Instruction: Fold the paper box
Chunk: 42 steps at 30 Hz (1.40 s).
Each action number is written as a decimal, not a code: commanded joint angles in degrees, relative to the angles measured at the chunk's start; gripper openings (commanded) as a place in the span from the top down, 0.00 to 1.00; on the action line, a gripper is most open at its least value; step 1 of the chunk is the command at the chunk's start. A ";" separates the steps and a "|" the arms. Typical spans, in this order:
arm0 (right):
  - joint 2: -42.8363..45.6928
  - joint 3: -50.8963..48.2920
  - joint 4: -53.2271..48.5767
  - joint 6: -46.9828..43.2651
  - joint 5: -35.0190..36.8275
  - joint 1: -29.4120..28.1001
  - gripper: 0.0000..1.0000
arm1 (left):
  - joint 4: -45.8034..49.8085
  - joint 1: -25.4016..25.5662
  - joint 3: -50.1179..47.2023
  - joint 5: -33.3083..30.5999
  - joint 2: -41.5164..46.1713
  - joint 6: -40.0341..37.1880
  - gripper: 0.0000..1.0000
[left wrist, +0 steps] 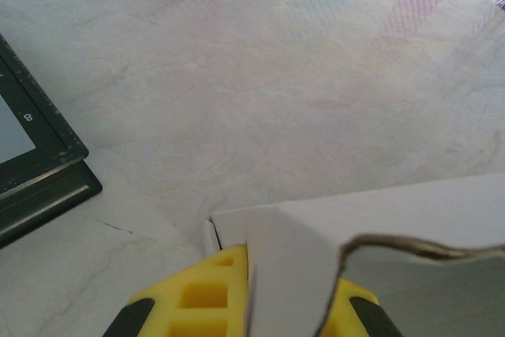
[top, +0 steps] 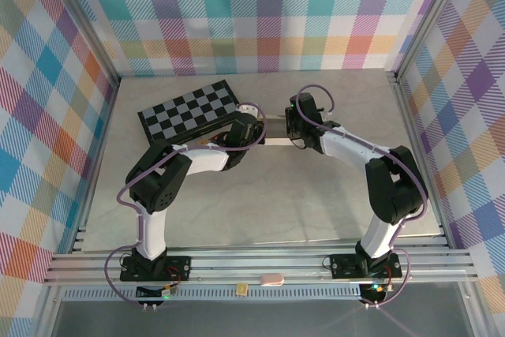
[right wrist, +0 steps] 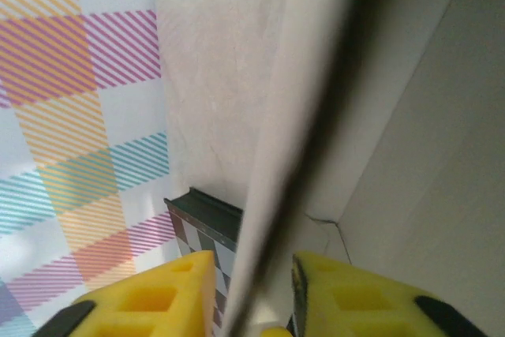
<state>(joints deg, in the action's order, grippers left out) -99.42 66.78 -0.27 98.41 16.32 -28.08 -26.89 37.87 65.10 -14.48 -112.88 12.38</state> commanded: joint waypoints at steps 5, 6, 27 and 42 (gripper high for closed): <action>0.24 -1.39 0.29 0.31 -3.09 0.70 0.87 | 9.60 0.98 0.41 1.10 -1.83 1.68 0.96; 0.47 -2.44 0.69 0.32 -3.50 0.74 0.89 | 10.50 0.98 0.76 1.15 -1.67 2.39 0.91; 0.89 -17.40 12.62 -3.23 -7.17 1.36 0.91 | 29.18 3.57 -7.46 7.54 23.65 23.24 0.55; 7.13 -13.04 -8.76 -10.32 -11.00 4.25 0.63 | 49.75 -5.86 20.41 20.57 5.68 30.82 0.54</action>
<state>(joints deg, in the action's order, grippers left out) -93.82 51.90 -2.52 91.50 6.85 -24.49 18.46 32.77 83.02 1.54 -103.96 41.47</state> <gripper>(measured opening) 0.357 0.464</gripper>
